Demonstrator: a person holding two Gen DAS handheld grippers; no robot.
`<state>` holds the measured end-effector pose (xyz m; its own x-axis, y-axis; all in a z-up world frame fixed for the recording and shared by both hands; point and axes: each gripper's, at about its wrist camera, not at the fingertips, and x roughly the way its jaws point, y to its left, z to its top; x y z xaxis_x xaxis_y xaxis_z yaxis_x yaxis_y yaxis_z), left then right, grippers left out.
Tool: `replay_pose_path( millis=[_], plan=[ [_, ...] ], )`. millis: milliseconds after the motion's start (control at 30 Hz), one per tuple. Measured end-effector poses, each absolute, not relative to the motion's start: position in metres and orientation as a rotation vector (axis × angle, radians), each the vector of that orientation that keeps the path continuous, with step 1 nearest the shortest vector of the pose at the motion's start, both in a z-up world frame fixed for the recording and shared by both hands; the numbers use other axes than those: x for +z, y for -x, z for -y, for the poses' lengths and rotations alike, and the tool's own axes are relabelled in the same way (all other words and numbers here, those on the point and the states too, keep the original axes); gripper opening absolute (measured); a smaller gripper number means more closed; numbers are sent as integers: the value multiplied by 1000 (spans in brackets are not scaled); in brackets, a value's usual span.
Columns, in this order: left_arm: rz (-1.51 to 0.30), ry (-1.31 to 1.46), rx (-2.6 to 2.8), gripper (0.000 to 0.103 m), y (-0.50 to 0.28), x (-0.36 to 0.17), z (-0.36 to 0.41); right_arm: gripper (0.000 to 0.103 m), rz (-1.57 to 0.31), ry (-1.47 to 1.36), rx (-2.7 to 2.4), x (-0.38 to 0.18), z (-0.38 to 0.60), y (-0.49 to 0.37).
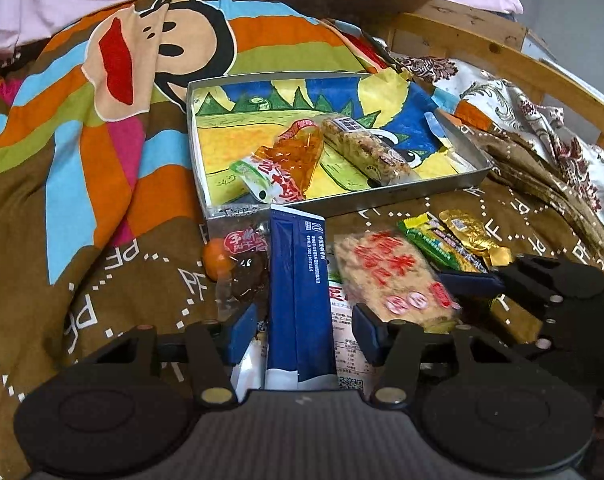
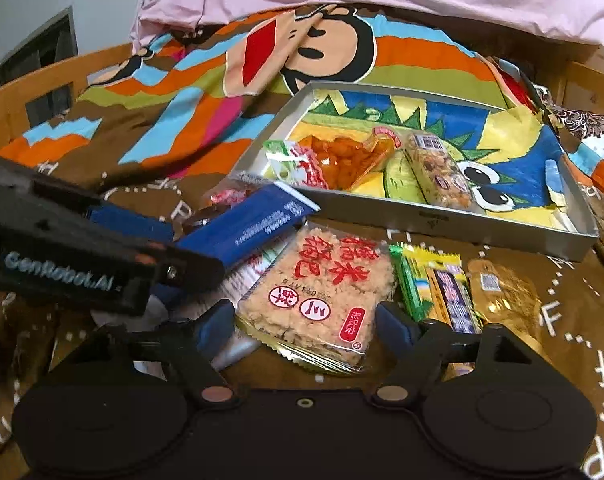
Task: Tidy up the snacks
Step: 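Grasp the blue carton with the left tool while the right tool grasps the rice-cracker packet, then lower the blue carton into the tray with the left tool while the right tool places the rice-cracker packet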
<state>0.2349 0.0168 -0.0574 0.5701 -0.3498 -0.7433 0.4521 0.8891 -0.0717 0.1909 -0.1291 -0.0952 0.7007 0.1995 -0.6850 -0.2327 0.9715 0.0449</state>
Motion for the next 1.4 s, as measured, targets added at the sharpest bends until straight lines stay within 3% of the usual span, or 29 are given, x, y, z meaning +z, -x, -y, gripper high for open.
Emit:
replay_pose_path(
  millis=[200,367,633,867,1167,1400],
  plan=[
    [-840,-163,-476,58,-232,-57,-12,76,-840,110,251,-86,137,-166],
    [-849,-219,-447,58,-232,-61,-5,85,-832,116,253,-86,135,-160],
    [-846,-240,-412,39,-232,-62,-2,89,-805,77,194,-99,132,-178],
    [-889,-159,-432,34,-227,-57,0,76,-782,143,171,-98,127,-171],
    [-840,-21,-419,33,-208,-33,-7,73,-674,369,170,-83,112,-130],
    [-704,58,-388,33,-196,-11,-20,73,-538,547,160,-72,101,-97]
  ],
)
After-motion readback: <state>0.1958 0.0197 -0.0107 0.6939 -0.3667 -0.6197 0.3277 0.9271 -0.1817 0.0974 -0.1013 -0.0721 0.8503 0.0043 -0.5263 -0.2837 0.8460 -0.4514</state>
